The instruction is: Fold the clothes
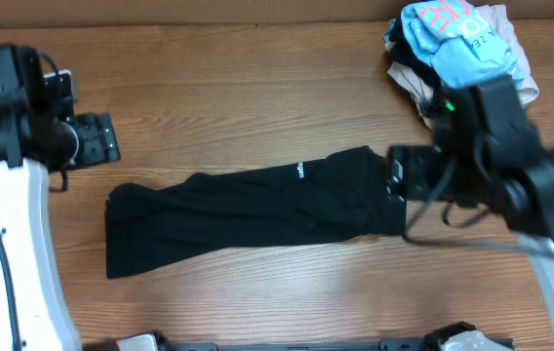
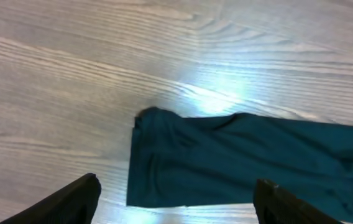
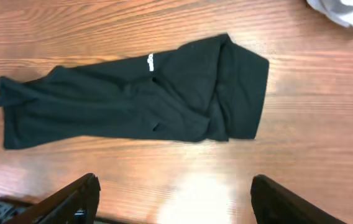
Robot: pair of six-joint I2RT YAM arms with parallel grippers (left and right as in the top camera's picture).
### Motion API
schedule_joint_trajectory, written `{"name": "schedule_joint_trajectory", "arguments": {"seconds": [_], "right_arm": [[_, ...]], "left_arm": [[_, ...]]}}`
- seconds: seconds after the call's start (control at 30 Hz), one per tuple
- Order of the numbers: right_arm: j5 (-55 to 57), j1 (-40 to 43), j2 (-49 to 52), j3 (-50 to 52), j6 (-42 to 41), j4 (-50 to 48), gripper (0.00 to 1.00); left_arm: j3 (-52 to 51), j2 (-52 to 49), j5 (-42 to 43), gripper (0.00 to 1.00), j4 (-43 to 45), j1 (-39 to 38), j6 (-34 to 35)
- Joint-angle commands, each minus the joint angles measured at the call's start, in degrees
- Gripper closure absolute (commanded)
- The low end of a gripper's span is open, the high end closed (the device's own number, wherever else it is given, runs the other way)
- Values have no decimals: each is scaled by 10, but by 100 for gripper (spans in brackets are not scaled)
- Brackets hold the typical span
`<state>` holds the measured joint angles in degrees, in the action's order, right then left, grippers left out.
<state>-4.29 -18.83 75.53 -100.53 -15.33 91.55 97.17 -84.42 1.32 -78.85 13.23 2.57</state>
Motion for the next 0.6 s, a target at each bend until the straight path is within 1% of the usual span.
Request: {"name": "schedule_joint_trajectory", "arguments": {"seconds": [0.0,0.13,0.23,0.37,0.43,0.5,0.57], "right_arm": [[-3,1,-9,11,-11,5,18],[-3,1,-10,55,-12,2,18],[-9,1,-2,89,-12,-12,18],[-18,1,10,128,-11,-36,18],[-20,1,11,148,-10,-49,18],[-20,1,11,162,-10,-60,18],[-20,1,11,173,-10,-72,18]], "left_arm": [[-98,14,17,17,27,1,9],[-230,29,10,14,111,5,-1],[-297,17,10,12,185,10,-14],[-341,-14,-20,11,253,11,-18],[-353,-34,-38,11,268,16,-19],[-363,-55,-39,11,280,22,-31],[-365,-80,-44,13,289,30,-32]]}}
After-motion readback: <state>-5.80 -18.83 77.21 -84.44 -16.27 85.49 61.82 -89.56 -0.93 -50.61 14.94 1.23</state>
